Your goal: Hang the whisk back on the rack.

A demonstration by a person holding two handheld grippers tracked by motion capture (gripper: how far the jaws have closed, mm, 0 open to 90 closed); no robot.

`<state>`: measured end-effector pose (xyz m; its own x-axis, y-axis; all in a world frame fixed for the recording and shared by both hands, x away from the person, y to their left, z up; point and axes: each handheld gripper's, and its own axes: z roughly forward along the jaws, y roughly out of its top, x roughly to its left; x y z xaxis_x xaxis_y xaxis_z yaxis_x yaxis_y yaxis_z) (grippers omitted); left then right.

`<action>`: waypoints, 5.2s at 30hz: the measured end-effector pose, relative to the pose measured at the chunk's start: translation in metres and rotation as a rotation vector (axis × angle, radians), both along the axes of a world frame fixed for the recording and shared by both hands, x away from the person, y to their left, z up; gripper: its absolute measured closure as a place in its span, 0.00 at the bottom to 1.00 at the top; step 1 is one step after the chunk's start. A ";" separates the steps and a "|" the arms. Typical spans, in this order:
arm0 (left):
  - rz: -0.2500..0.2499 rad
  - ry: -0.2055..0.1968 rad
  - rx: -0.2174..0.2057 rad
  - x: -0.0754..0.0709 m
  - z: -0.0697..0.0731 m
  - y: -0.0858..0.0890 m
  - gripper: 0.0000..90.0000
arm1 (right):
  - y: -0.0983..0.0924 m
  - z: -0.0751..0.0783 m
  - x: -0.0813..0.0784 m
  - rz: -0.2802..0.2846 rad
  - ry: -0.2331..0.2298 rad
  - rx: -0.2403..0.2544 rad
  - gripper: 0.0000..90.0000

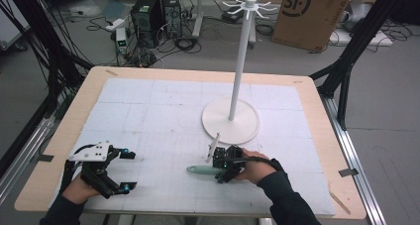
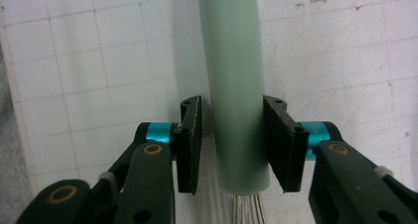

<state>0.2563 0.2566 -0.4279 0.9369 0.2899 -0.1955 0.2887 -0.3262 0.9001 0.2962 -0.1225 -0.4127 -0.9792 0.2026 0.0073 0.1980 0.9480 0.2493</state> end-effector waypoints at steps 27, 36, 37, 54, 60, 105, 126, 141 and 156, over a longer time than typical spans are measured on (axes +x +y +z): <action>-0.009 0.000 0.005 -0.001 0.000 -0.001 0.02 | 0.005 0.002 0.000 0.017 0.014 -0.049 0.77; -0.007 0.002 0.007 -0.001 -0.001 -0.001 0.02 | -0.002 0.005 0.002 0.052 0.048 0.013 0.77; -0.006 0.005 0.003 -0.001 -0.001 -0.001 0.02 | -0.005 0.006 0.003 0.048 0.057 0.029 0.77; -0.009 0.005 0.001 -0.001 -0.001 -0.001 0.02 | -0.057 0.040 0.005 0.010 0.086 0.290 0.77; -0.007 0.005 0.000 -0.001 -0.001 -0.001 0.02 | -0.080 0.054 0.005 -0.052 0.057 0.396 0.77; -0.013 0.004 -0.027 0.000 0.001 0.000 0.02 | -0.166 0.151 0.027 -0.229 -0.170 0.948 0.77; -0.018 0.001 -0.022 0.000 0.001 -0.001 0.02 | -0.179 0.202 0.063 -0.239 -0.209 1.067 0.76; -0.018 0.000 -0.016 -0.001 0.001 0.000 0.02 | -0.175 0.223 0.086 -0.258 -0.208 1.115 0.76; -0.018 -0.005 -0.019 -0.001 0.002 0.000 0.02 | -0.169 0.221 0.096 -0.273 -0.195 1.110 0.76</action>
<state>0.2550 0.2570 -0.4256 0.9429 0.2688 -0.1965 0.2786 -0.3138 0.9077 0.3921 -0.2910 -0.1920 -0.9082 0.3839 0.1670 0.2284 0.1200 0.9662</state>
